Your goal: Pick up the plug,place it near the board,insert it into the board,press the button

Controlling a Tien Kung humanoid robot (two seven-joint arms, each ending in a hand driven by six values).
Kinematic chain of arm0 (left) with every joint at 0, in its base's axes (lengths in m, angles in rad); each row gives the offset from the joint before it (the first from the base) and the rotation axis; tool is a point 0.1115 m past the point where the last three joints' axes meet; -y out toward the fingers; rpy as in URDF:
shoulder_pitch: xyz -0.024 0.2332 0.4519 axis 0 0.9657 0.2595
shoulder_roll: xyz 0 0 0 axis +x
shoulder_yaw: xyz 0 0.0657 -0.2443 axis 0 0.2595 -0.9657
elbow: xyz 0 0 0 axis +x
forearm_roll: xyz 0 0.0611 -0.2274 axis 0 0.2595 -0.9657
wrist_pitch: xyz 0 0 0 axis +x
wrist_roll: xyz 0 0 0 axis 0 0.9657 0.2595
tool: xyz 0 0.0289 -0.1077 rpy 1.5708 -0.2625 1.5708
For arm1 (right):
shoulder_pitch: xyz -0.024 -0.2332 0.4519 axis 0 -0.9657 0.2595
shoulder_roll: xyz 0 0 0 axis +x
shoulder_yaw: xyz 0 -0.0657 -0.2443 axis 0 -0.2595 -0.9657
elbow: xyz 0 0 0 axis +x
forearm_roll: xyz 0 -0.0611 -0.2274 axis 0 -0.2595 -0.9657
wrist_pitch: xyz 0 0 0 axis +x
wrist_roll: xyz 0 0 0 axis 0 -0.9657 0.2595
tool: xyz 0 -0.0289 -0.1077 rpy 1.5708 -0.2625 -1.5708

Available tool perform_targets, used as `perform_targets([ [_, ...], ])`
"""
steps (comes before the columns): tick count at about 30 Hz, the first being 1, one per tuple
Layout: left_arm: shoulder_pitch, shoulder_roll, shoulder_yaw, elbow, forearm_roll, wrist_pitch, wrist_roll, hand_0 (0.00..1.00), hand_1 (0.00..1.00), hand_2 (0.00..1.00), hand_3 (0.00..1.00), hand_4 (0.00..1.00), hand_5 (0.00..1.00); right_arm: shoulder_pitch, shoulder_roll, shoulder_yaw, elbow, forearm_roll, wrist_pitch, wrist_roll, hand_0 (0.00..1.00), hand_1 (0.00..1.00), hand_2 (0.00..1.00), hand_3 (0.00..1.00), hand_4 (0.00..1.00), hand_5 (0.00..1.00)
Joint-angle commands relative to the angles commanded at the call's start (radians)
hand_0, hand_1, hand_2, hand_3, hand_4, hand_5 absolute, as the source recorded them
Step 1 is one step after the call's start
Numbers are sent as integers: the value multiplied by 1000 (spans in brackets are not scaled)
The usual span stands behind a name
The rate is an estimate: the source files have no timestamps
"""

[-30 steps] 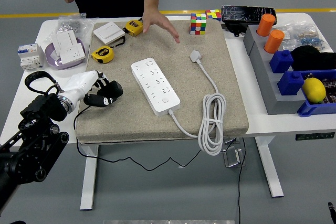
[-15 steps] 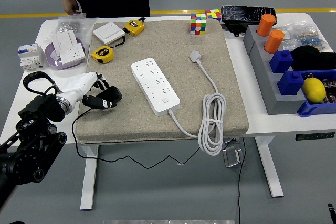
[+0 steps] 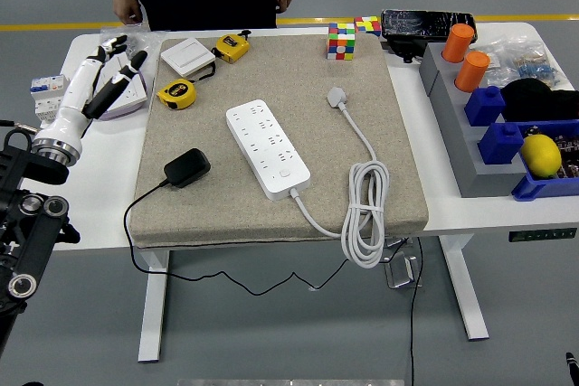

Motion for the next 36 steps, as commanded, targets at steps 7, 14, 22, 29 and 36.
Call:
perform_targets([
  [7,63,6,-94,-46,-292,-72,66,998,998,960,976,998,998,0,1,15,4,-13,0,3,926,872,818,843,998,998],
  [14,109,-17,-169,-51,-585,-74,81,953,957,903,913,998,998,6,1,16,3,-11,4,9,927,872,819,843,998,998],
  [22,185,-56,-256,-120,-642,-61,70,899,881,835,835,998,998,29,-1,44,7,-26,4,15,930,873,819,843,998,998],
  [29,215,-66,-309,-169,-540,-51,56,871,852,818,820,998,998,42,-11,35,16,-34,3,17,929,874,820,844,998,998],
  [36,238,-82,-352,-179,-498,-46,49,830,828,792,803,998,998,46,-18,35,21,-44,2,20,931,875,820,844,998,998],
])
